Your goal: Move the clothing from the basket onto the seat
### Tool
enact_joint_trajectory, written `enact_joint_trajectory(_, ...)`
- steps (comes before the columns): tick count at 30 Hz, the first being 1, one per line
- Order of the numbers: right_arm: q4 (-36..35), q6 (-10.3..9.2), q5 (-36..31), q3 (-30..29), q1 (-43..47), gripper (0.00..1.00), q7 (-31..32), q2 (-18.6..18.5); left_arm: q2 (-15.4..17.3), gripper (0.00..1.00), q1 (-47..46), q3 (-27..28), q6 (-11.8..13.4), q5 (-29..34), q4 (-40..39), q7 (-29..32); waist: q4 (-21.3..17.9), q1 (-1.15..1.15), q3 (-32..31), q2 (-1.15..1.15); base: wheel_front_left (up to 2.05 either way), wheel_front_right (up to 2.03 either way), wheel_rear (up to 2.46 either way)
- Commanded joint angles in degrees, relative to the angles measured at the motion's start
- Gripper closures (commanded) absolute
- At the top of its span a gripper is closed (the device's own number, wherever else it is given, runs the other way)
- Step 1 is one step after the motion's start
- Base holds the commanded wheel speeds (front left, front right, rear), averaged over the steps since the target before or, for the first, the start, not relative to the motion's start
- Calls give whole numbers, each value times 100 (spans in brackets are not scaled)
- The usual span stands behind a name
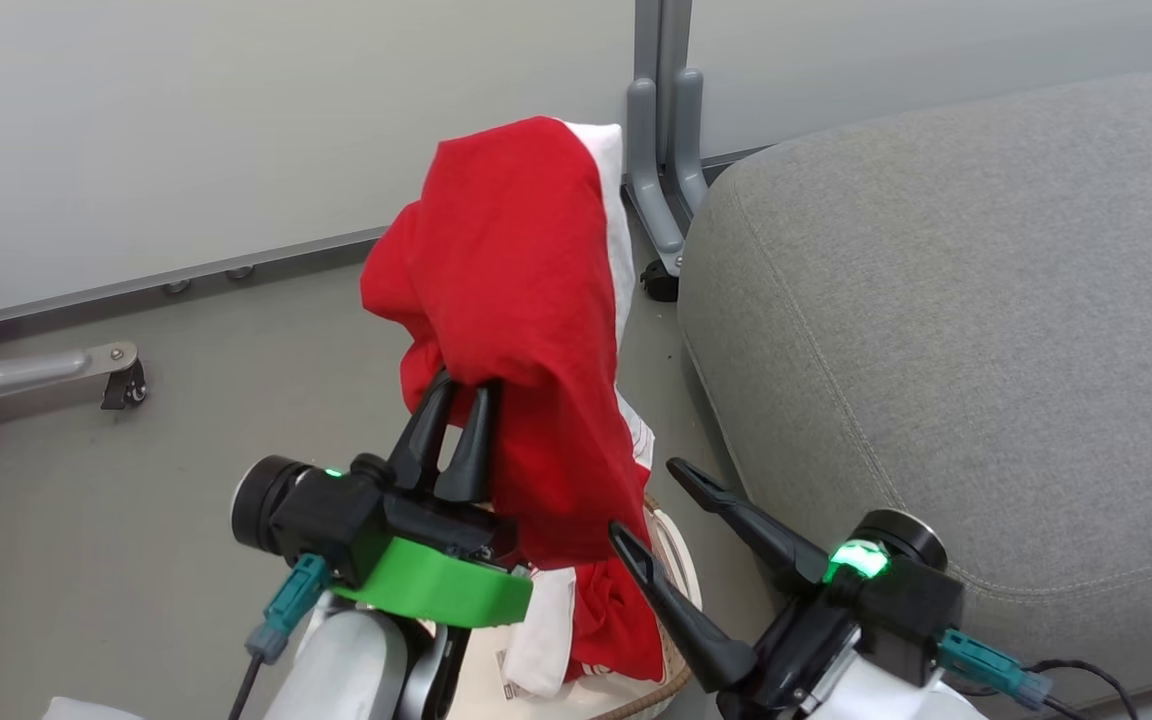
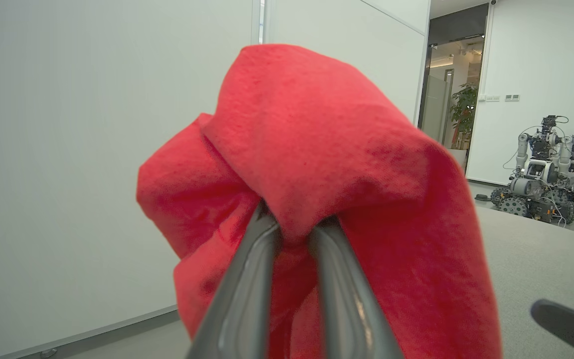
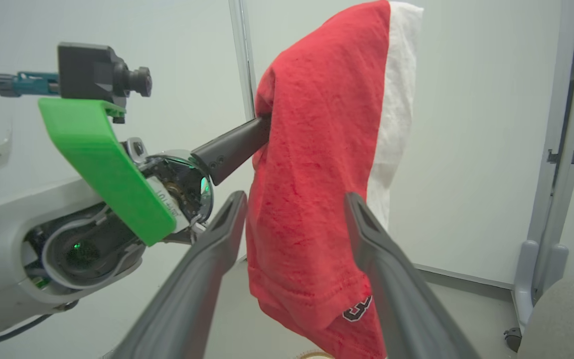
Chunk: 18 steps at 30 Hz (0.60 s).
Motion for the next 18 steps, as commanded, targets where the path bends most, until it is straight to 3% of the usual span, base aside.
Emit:
enact_joint_trajectory(1,147,-4,-79,33,-94,0,-18,26,15,100,-125,-48,39,83,9,-3,15,0,-3,0,0,0,0)
enact_joint_trajectory(7,738,-3,-138,123,-339,0,-18,204,14,100,-209,-266,51,118,68,-3,113,0,-21,0,0,0,0)
enact_joint_trajectory(18,1611,-4,-272,129,-563,0,-18,495,16,100,-422,-814,297,198,607,-3,383,0,-82,0,0,0,0)
